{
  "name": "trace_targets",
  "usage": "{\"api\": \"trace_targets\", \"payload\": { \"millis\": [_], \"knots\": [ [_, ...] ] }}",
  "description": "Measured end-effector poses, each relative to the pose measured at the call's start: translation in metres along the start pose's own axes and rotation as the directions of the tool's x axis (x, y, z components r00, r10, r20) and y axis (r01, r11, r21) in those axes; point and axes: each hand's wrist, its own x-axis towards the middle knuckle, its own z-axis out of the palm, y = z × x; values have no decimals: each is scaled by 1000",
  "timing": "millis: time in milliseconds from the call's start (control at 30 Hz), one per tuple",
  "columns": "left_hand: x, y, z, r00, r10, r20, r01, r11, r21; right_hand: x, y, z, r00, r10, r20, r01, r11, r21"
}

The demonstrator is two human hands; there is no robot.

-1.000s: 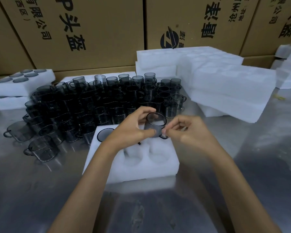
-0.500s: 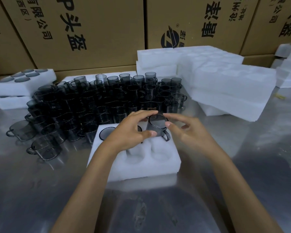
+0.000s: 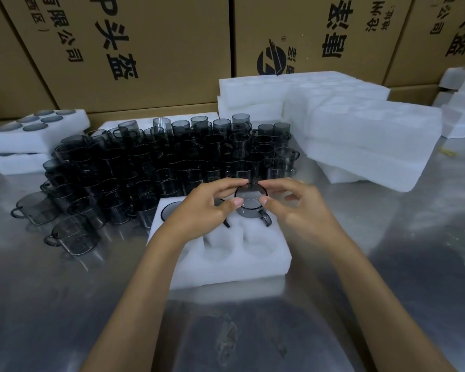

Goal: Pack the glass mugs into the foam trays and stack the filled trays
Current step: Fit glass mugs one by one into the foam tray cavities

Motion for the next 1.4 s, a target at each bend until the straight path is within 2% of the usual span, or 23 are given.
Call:
{"api": "trace_targets", "payload": {
  "millis": [100,300,467,633,867,1000,1233,1400],
  "knots": [
    [-1,0,1,1000,-1,-9,1,1000,2,-1,2,3,1000,-1,-29,2,1000,6],
    [2,-1,3,995,-57,-87,81,953,293,1,7,3,1000,2,-26,-3,1000,-28],
    [6,-4,12,993,-110,-53,122,884,451,5,12,6,999,52,1,-51,993,-104],
    [7,-7,13,992,-115,-44,122,864,488,5,13,0,989,102,103,-101,995,-19],
    [4,-5,11,991,-130,-11,124,914,386,4,10,-1,985,101,141,-111,991,70],
    [3,-5,11,991,-135,-3,126,911,392,3,12,-1,978,103,179,-123,987,106],
    [3,-4,23,986,-162,-37,159,853,496,3,20,-1,960,140,244,-182,971,155],
    [5,-6,21,979,-198,-41,185,794,579,0,20,2,965,139,223,-179,969,169]
  ]
}}
